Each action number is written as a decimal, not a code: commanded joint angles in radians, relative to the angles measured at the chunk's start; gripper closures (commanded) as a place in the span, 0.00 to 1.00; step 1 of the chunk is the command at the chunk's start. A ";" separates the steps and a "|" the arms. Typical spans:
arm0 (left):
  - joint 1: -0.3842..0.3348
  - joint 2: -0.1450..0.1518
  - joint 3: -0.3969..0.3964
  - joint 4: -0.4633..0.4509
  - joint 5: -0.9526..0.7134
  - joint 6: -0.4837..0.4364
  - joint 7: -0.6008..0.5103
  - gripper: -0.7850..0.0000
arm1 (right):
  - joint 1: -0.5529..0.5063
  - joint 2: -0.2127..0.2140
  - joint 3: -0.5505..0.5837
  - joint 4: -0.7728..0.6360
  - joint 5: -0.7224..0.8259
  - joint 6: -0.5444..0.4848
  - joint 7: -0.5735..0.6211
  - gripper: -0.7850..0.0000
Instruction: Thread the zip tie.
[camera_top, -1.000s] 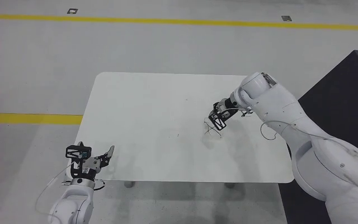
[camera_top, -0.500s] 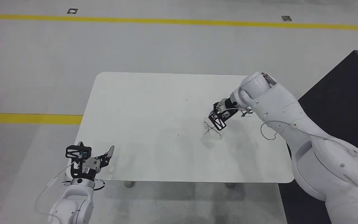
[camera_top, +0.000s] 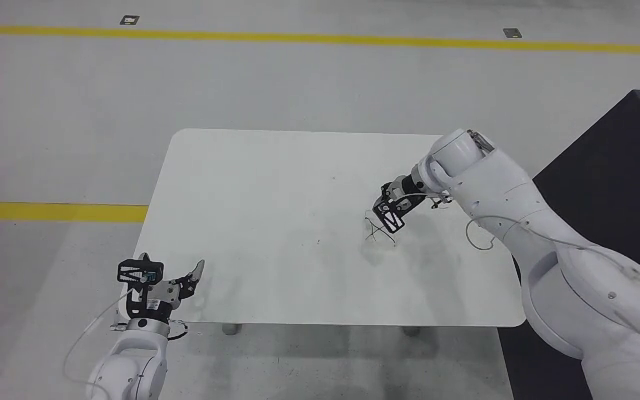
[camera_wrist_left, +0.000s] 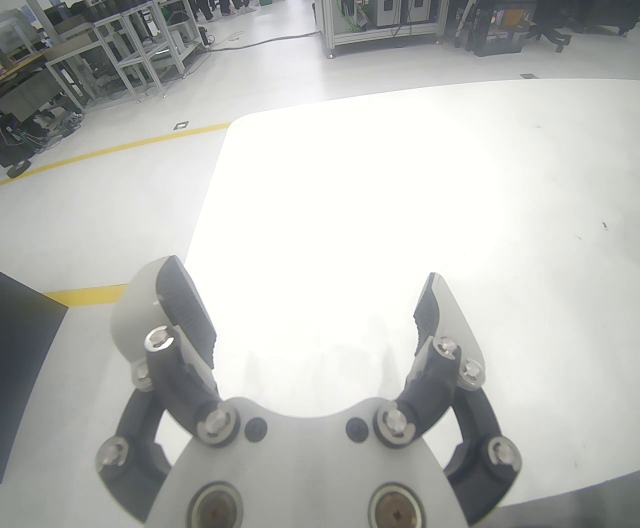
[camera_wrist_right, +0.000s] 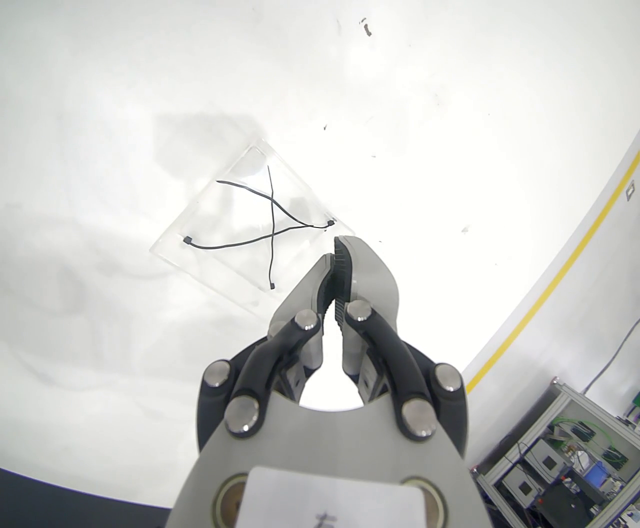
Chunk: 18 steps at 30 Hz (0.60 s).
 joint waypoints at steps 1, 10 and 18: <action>0.000 0.000 0.000 0.000 0.000 0.000 0.000 0.00 | 0.000 0.000 0.000 0.000 0.000 0.000 0.000 1.00; 0.000 0.000 0.000 0.000 0.000 0.000 0.000 0.00 | 0.000 0.000 0.000 0.000 0.000 0.000 0.000 1.00; 0.000 0.000 0.000 0.000 0.000 0.000 0.000 0.00 | -0.024 -0.001 0.001 -0.046 0.017 -0.037 0.074 1.00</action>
